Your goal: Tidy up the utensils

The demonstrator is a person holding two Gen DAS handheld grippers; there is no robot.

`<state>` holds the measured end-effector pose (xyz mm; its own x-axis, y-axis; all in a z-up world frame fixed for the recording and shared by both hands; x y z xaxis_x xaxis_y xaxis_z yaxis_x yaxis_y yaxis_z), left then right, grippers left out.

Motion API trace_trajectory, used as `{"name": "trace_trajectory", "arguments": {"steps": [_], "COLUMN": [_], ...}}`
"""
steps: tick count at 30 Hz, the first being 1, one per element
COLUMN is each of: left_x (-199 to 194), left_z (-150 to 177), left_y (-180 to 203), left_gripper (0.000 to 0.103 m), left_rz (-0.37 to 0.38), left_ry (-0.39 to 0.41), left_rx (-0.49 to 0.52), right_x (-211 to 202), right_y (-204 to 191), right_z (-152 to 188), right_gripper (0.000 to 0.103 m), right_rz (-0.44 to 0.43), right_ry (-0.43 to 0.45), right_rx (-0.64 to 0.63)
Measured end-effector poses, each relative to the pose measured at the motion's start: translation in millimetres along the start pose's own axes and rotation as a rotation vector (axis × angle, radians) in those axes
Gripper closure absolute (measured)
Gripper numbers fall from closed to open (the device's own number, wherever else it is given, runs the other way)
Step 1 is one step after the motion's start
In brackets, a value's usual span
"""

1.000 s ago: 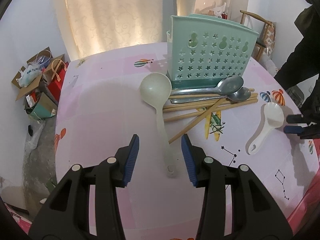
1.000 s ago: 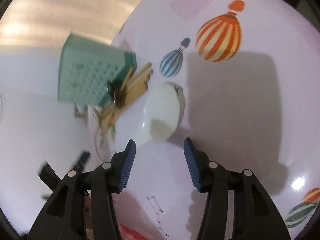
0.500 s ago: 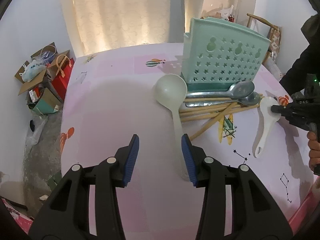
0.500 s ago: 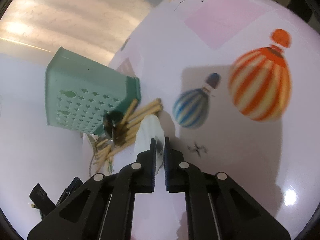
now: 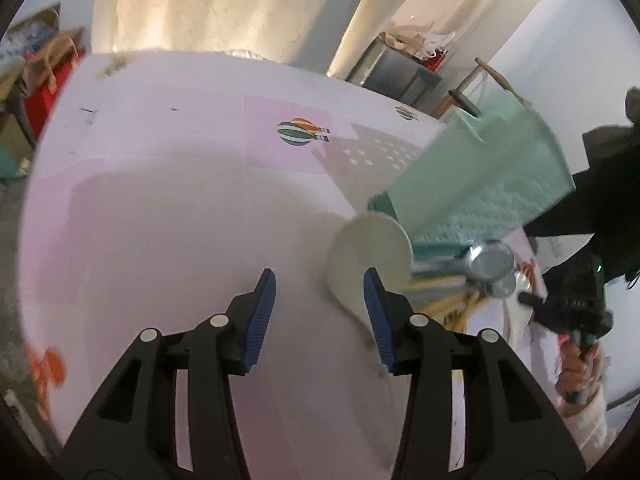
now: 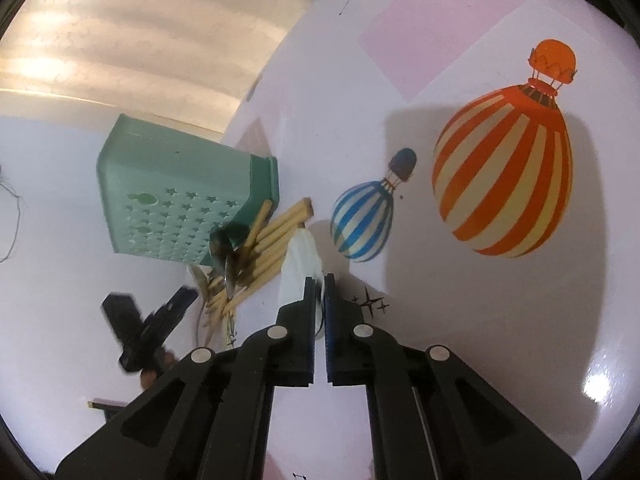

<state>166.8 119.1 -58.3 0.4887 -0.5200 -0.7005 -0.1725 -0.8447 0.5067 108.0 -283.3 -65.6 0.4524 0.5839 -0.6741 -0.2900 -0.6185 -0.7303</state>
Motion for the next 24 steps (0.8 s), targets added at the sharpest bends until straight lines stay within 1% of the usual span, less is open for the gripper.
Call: {"name": "trace_trajectory", "arguments": {"steps": [3, 5, 6, 8, 9, 11, 12, 14, 19, 21, 24], "left_x": [9.3, 15.5, 18.5, 24.4, 26.9, 30.3, 31.4, 26.7, 10.3, -1.3, -32.8], "left_z": [-14.3, -16.5, -16.6, -14.0, -10.8, -6.6, -4.5, -1.6, -0.3, 0.2, -2.1], "left_y": [-8.1, -7.5, -6.4, -3.0, 0.4, 4.3, 6.8, 8.3, 4.0, 2.9, 3.9], "left_gripper": [0.063, 0.073, 0.075, 0.087, 0.089, 0.097, 0.097, 0.099, 0.102, 0.102, 0.102], "left_rz": [0.063, 0.063, 0.069, 0.079, 0.084, 0.093, 0.096, 0.079, -0.012, -0.065, -0.098], "left_ry": [0.029, 0.027, 0.02, -0.002, -0.015, -0.034, -0.041, -0.043, -0.003, 0.014, 0.061], "left_rx": [-0.063, -0.054, -0.046, -0.027, -0.014, -0.006, -0.006, -0.013, -0.043, -0.024, -0.015], "right_x": [3.0, 3.0, 3.6, 4.2, 6.0, 3.7, 4.1, 3.3, -0.4, -1.7, -6.2], "right_y": [-1.2, -1.6, -2.1, -2.4, -3.0, -2.2, -2.9, -3.9, -7.6, -9.8, -11.7], "right_z": [-3.1, -1.0, -0.8, -0.1, 0.5, 1.2, 1.1, 0.9, 4.5, 7.2, 9.2], "right_gripper": [0.099, 0.099, 0.099, 0.099, 0.099, 0.099, 0.099, 0.099, 0.099, 0.099, 0.099], "right_rz": [0.0, 0.0, -0.001, -0.001, 0.001, 0.006, 0.009, 0.017, 0.036, 0.029, 0.037], "right_ry": [-0.006, -0.007, -0.006, -0.005, -0.004, -0.004, -0.004, -0.001, 0.014, 0.014, 0.036], "right_rx": [-0.011, -0.008, -0.006, -0.007, -0.008, -0.013, -0.014, -0.016, -0.024, -0.025, -0.035]}}
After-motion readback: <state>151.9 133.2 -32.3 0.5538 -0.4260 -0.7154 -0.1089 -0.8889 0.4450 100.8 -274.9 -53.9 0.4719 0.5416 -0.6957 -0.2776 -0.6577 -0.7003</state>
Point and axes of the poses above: each gripper's, at about its wrist camera, not at the fingertips, and x roughly the way its jaws point, y to its right, z to its underside, the point moved 6 cm from there along x, roughly the way its jaws point, and after that the axes turned 5 degrees about z, right-handed, at the moved point
